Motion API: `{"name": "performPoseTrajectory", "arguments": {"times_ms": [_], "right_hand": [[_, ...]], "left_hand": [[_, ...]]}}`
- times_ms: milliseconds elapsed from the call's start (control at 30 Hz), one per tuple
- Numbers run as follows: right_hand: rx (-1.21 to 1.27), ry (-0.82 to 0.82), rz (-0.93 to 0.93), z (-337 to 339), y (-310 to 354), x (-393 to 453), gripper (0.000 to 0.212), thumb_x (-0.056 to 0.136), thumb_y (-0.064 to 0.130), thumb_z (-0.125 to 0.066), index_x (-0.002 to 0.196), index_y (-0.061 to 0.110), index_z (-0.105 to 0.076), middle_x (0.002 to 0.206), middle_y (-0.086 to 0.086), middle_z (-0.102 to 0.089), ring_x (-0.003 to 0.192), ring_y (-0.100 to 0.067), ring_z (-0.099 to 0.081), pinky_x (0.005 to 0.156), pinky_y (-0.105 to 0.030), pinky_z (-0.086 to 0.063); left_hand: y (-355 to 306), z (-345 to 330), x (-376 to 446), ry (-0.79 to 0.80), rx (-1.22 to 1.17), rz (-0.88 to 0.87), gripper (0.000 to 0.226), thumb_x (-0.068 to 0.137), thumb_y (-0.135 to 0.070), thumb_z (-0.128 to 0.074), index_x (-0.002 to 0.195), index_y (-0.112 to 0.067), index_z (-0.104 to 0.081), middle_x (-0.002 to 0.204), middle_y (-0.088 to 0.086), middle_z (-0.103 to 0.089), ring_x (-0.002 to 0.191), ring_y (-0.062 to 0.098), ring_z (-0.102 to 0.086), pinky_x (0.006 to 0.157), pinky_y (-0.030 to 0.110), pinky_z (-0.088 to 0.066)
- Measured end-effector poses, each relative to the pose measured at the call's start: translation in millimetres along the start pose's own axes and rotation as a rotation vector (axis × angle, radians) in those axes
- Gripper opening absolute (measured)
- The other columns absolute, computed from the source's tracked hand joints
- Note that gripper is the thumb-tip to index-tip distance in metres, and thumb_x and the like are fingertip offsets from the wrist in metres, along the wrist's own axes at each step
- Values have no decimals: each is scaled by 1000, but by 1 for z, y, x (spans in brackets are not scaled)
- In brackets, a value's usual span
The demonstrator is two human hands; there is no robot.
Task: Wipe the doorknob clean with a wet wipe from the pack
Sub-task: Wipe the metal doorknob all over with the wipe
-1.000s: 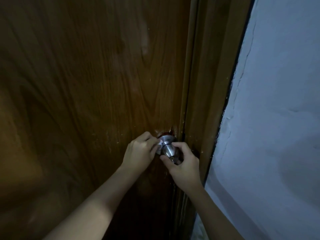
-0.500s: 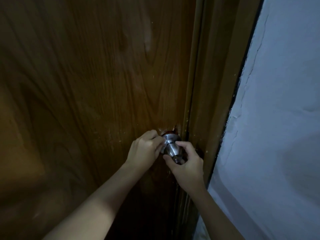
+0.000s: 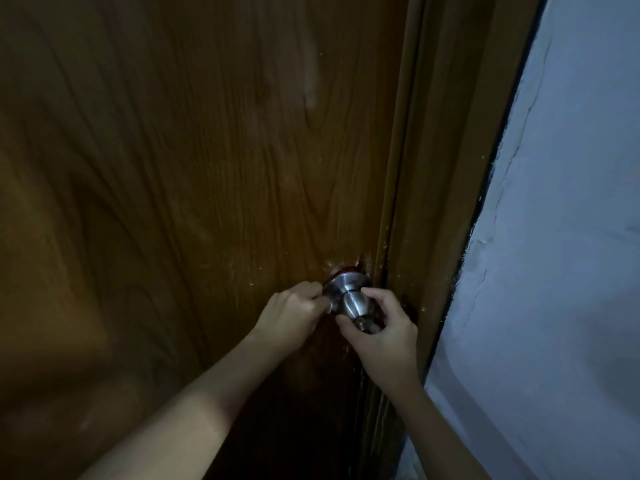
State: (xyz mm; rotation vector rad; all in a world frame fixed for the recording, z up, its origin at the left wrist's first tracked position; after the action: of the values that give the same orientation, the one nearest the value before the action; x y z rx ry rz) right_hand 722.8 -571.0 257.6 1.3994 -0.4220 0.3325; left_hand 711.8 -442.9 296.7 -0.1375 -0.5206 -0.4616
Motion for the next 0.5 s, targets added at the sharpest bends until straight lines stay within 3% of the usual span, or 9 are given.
{"name": "performPoseTrajectory", "arguments": {"times_ms": [100,200,367,500], "right_hand": [[-1,-1,1,0,1,1,44,64,11,-80,99,26,-58,90,14,-61,84,11,-59,62,-5,-48],[-3,1,-2,0,2,1,44,64,12,-80,99,27,-57,89,14,-61,84,10,-59,62,-7,-50],[32,8,-15,-1,-2,0,44,64,10,-80,99,26,-59,93,12,-62,88,12,-58,64,-4,-48],[28,11,-10,-1,-2,2,45,64,11,-80,100,28,-59,92,12,-63,88,10,-59,63,-5,-48]], "left_hand": [[3,11,7,-98,-59,38,11,67,-2,-75,70,-3,-65,69,11,-61,60,23,-61,49,24,-44],[3,19,15,-190,-88,45,14,66,-4,-77,69,-3,-64,69,11,-61,58,21,-59,49,21,-43],[2,0,0,-81,-59,45,9,70,-3,-73,73,-4,-65,70,10,-61,59,22,-61,47,27,-47],[9,8,8,-183,-96,88,9,73,-9,-73,75,-4,-66,72,10,-61,59,19,-59,47,27,-51]]}}
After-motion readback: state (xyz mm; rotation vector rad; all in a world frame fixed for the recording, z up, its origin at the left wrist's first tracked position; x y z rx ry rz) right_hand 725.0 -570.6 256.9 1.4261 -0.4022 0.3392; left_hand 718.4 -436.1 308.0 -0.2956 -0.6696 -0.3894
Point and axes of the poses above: each hand's wrist, its own x-axis towards the middle knuckle, its own z-axis out of the back of the hand, y = z × x, the point moved 6 cm from there along x, towards the middle knuckle
